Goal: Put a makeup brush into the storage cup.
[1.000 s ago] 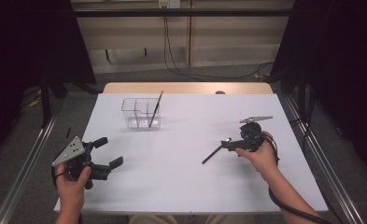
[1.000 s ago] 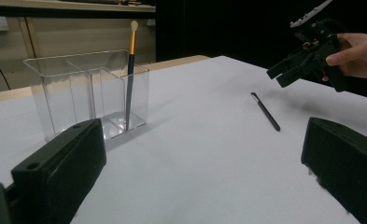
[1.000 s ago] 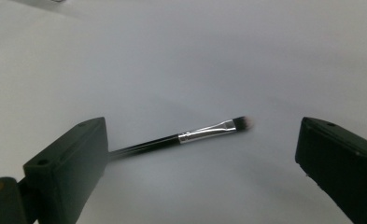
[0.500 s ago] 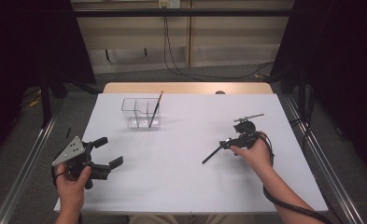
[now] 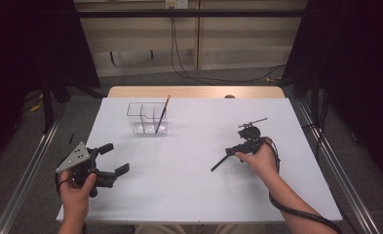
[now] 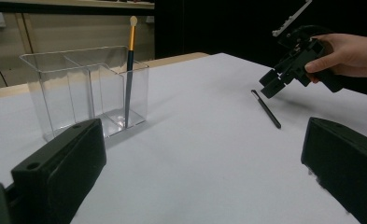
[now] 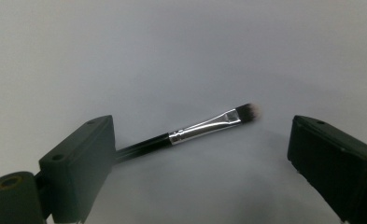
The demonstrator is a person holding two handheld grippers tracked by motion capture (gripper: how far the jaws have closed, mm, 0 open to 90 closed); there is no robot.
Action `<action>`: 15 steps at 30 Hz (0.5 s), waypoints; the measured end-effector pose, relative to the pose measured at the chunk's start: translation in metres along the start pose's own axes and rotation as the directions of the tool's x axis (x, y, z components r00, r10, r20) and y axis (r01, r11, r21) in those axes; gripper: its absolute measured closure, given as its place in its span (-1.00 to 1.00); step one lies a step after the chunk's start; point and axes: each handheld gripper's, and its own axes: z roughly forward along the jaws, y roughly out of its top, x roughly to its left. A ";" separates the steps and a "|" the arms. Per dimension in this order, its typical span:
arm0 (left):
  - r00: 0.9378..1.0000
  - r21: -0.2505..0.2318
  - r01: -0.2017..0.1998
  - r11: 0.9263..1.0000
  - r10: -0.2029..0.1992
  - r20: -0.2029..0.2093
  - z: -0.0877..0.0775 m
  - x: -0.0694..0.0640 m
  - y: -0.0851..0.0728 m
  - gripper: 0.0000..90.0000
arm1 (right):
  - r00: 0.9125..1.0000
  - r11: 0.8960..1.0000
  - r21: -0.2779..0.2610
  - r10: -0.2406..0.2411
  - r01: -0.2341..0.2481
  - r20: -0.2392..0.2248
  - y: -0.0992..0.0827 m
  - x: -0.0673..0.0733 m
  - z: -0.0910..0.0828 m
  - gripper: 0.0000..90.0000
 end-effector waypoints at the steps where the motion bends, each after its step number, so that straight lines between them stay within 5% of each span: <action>1: 1.000 0.000 0.000 1.000 0.000 0.000 0.000 0.000 0.000 -1.00 | 1.000 1.000 0.003 -0.003 0.003 0.004 0.000 0.000 0.001 -0.83; 15: 1.000 0.008 -0.007 1.000 0.007 -0.002 0.000 0.001 0.000 -1.00 | 1.000 1.000 0.016 0.000 0.000 -0.004 -0.001 0.005 0.007 -0.82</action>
